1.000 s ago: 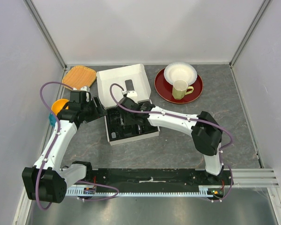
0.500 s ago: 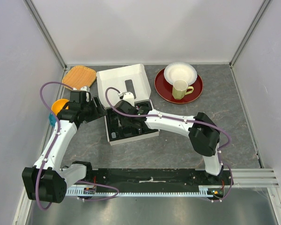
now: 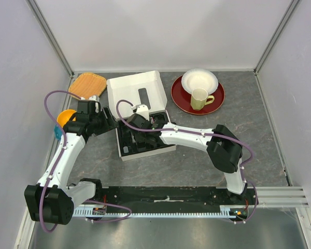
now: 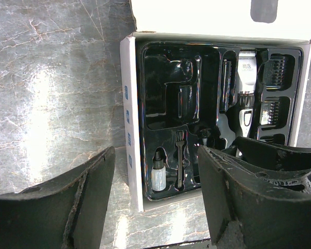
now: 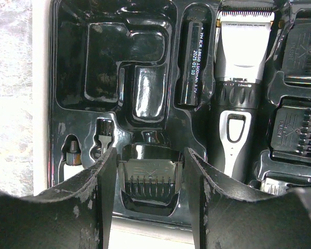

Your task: Sort the hair-cutting tools

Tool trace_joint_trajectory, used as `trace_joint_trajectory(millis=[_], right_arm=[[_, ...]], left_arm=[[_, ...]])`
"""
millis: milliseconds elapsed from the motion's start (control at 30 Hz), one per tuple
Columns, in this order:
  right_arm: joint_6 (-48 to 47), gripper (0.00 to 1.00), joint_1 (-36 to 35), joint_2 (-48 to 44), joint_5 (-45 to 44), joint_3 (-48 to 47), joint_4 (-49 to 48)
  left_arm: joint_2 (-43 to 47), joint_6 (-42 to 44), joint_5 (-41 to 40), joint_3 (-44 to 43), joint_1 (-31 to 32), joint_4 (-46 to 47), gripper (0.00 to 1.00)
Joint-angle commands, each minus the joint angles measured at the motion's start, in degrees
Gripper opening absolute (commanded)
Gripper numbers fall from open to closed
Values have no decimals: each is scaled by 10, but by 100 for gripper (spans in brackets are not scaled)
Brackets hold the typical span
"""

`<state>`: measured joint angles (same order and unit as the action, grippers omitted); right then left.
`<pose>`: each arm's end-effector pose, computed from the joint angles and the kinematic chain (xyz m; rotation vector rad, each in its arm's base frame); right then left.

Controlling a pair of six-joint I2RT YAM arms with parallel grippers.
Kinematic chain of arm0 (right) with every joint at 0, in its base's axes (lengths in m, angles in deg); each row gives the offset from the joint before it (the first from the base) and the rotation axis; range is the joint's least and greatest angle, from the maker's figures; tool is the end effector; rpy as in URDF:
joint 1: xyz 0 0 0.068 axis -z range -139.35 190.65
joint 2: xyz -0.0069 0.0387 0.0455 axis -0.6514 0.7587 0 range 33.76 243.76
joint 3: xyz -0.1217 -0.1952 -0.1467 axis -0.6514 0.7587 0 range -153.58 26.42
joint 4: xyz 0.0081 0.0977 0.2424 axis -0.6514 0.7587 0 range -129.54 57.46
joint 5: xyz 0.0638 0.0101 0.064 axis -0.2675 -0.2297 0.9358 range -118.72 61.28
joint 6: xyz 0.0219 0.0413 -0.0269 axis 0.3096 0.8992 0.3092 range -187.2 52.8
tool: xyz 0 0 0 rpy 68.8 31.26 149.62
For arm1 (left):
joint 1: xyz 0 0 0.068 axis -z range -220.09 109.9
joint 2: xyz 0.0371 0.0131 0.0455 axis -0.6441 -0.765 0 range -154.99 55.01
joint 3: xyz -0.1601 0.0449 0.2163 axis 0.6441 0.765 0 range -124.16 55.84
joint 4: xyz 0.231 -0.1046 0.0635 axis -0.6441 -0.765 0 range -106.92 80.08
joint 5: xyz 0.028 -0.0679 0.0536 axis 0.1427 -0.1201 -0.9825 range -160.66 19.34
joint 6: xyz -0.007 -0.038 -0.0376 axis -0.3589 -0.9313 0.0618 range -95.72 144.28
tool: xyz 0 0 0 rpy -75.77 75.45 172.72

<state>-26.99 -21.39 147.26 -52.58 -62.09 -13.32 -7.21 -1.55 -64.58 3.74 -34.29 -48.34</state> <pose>0.2188 0.3814 0.2234 -0.2773 2.3744 0.3372 0.2195 -0.0261 0.2811 -0.3769 2.4181 -0.3774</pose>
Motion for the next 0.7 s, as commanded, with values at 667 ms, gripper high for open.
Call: trace_joint_trajectory(millis=[667], right_arm=[[18,38,-8,36,-2,-32,61]], left_arm=[[2,24,-6,1,-4,13,71]])
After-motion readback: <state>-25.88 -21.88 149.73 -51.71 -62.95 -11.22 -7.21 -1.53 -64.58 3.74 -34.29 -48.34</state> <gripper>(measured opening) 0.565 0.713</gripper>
